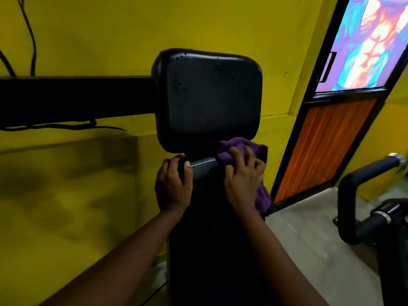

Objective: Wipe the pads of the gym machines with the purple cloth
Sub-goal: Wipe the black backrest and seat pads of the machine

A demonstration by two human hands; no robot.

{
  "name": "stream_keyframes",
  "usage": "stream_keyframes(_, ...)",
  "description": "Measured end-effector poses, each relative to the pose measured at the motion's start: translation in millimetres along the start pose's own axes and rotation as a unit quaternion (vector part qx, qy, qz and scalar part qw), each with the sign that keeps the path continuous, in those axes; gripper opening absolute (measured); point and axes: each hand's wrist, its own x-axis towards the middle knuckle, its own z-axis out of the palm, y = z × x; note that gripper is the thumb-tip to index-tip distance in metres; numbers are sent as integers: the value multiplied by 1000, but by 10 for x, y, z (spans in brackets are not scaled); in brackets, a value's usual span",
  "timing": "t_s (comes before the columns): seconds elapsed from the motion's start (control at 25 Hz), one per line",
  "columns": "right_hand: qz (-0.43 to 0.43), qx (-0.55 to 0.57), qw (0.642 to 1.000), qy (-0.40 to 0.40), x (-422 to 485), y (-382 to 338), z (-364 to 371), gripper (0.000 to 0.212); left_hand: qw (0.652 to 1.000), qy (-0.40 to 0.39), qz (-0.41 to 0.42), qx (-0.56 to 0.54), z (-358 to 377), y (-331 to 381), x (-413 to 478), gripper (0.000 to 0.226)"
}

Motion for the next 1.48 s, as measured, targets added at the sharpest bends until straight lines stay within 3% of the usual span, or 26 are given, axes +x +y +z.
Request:
stream_keyframes(0.16, -84, -20, 990, -108, -134, -163, -4, 54, 1000, -9, -14, -12, -32, 45, 2, 57)
stream_keyframes(0.28, -82, -38, 990, -109, 9, 39, -75, 56, 998, -44, -26, -25, -109, 117, -181, 63)
stream_keyframes(0.36, -62, -17, 995, -80, 79, 156, -101, 56, 999, -43, 13, -3, -164, 204, -367, 61)
stream_keyframes(0.44, -36, 14, 998, -55, 110, 308, -105, 59, 989, -71, 119, 41, -150, 281, -543, 59)
stream_keyframes(0.56, 23, 96, 995, -30, 222, 619, -63, 56, 938, -166, 279, 119, 52, 382, -661, 58)
stream_keyframes(0.68, 92, 257, 961, -35, 143, 972, 17, 54, 867, -227, 371, 243, 294, 308, -714, 61)
stream_keyframes(0.8, 110, 270, 954, -69, -69, 1313, 118, 50, 754, -270, 490, 344, 477, 121, -744, 67)
stream_keyframes(0.92, 138, 256, 952, -96, -314, 1633, 261, 49, 695, -250, 549, 393, 565, -21, -743, 70)
stream_keyframes(1.08, 163, 268, 944, -98, -771, 2059, 414, 57, 670, -215, 575, 418, 602, -64, -781, 71)
stream_keyframes(1.28, 200, 299, 925, -119, -1181, 2354, 438, 49, 640, -221, 604, 420, 622, -94, -785, 73)
stream_keyframes(1.4, 145, 320, 929, -117, -753, 2155, 379, 41, 642, -217, 598, 428, 615, -91, -800, 72)
stream_keyframes(1.48, 119, 338, 927, -109, -420, 1951, 333, 37, 663, -217, 585, 413, 636, -67, -836, 71)
